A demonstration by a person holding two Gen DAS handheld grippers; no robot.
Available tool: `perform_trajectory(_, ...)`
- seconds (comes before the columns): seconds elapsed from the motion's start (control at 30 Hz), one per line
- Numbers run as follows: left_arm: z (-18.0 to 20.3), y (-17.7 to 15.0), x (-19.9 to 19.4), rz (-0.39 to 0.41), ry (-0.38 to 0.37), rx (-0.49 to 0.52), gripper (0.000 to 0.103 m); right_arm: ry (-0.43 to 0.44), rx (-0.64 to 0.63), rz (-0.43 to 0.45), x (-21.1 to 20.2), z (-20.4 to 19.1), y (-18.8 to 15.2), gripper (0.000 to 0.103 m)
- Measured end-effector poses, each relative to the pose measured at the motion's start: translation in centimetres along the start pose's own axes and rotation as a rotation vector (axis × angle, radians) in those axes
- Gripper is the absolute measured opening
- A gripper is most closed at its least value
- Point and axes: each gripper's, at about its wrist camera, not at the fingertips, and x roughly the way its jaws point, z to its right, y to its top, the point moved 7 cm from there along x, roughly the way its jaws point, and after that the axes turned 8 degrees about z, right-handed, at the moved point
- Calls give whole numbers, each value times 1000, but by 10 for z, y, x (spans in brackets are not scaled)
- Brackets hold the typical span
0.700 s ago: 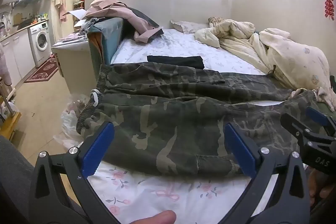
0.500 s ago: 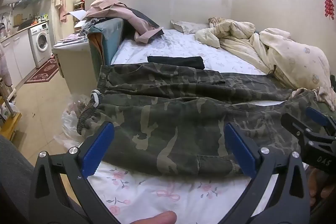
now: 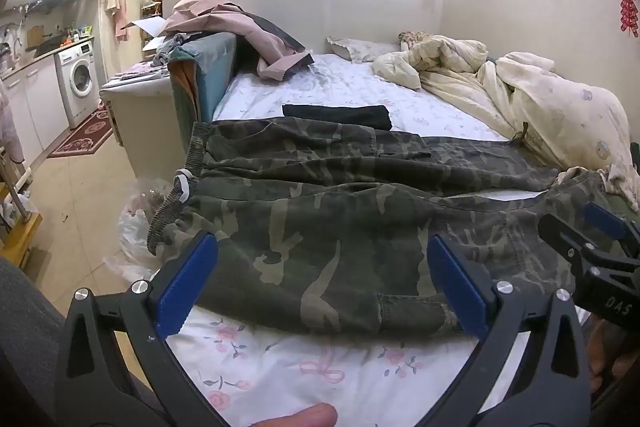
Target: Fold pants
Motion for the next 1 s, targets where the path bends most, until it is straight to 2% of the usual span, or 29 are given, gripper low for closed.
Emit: perform_trajectory(1.0, 1, 0, 2, -2, 7, 1, 103, 0, 3, -4, 0, -1, -1, 103)
